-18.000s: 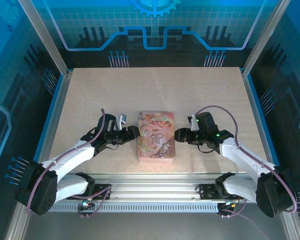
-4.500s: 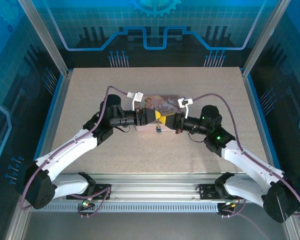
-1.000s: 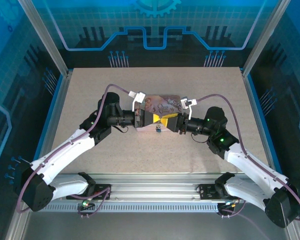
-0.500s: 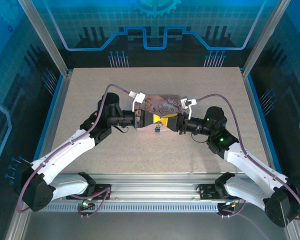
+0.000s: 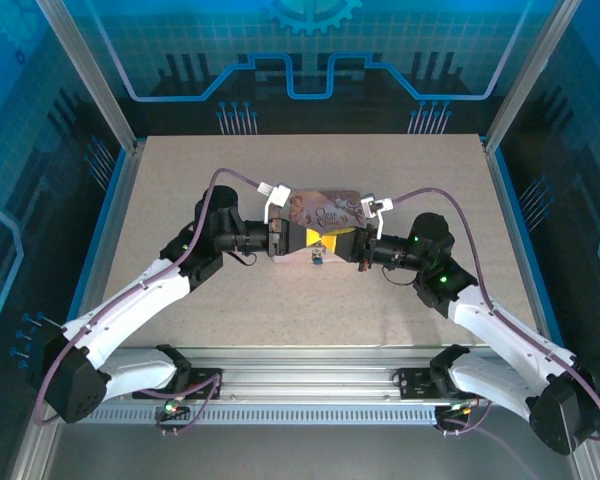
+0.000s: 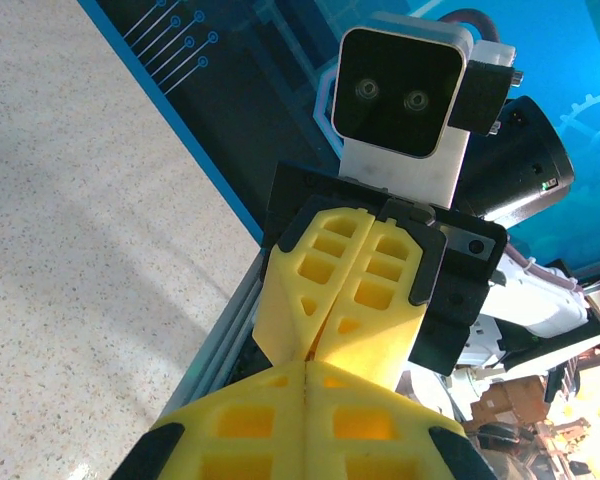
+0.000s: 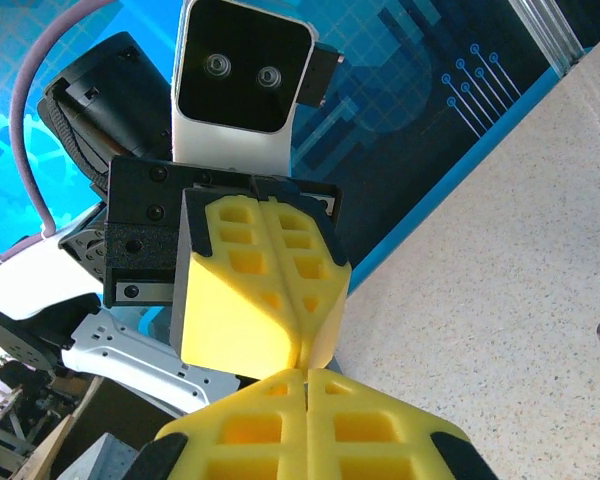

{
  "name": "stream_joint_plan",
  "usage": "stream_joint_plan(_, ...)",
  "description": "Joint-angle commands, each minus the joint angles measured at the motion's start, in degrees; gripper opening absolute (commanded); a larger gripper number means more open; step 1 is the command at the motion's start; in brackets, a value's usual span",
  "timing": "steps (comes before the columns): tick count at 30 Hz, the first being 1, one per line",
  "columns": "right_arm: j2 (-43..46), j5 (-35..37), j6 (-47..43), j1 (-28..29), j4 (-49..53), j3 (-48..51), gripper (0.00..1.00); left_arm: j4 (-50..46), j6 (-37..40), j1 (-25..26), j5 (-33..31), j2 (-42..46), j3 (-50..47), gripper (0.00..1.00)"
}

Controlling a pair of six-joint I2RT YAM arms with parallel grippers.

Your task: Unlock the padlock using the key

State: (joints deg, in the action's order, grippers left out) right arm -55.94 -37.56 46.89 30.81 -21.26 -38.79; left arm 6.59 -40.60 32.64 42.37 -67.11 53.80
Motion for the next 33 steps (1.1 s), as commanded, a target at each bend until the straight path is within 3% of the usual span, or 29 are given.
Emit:
stream_joint_plan(1,0.81,-0.87,-1.18,0.11,-0.05,-0.41,0.00,2.35,-1.02,0.09,0.90,0.93,-0.63,0.02)
stream_joint_plan(2,0.99,-0.53,-1.43,0.13,0.50,-0.46,0.00,1.89,-1.14,-0.01,0.31,1.05,-0.58,0.18)
stream_joint_plan(5,1.92,0.91,-2.38,-0.24,2.51,-0.42,0.00,0.97,-1.17,-0.92,-2.25,2.10,-1.33,0.43)
stream_joint_plan(8,2.57,1.89,-3.50,-0.83,5.06,-0.85,0.00,-0.78,-0.99,-2.24,-5.53,4.07,-2.59,0.61)
stream_joint_plan(14,2.93,6.60,-8.38,-2.95,15.08,-3.76,0.00,-10.03,1.71,-3.38,-15.97,6.89,-4.04,0.70)
stream_joint_plan(18,-0.09,13.68,-14.99,-4.26,26.07,-9.49,0.00,-13.85,2.47,-3.39,-20.18,6.80,-6.50,0.77)
stream_joint_plan(22,-5.11,20.39,-20.42,-4.97,32.59,-16.01,0.00,-10.44,0.20,-2.41,-22.25,7.43,-12.42,0.86)
stream_joint_plan(28,-16.06,27.77,-22.50,-7.77,33.22,-23.49,0.00,-4.67,-0.71,4.38,-31.39,6.55,-20.17,0.98)
stream_joint_plan(33,-27.49,30.53,-23.41,-9.08,34.57,-32.50,0.00,2.68,-0.94,7.63,-37.76,4.19,-24.35,0.99)
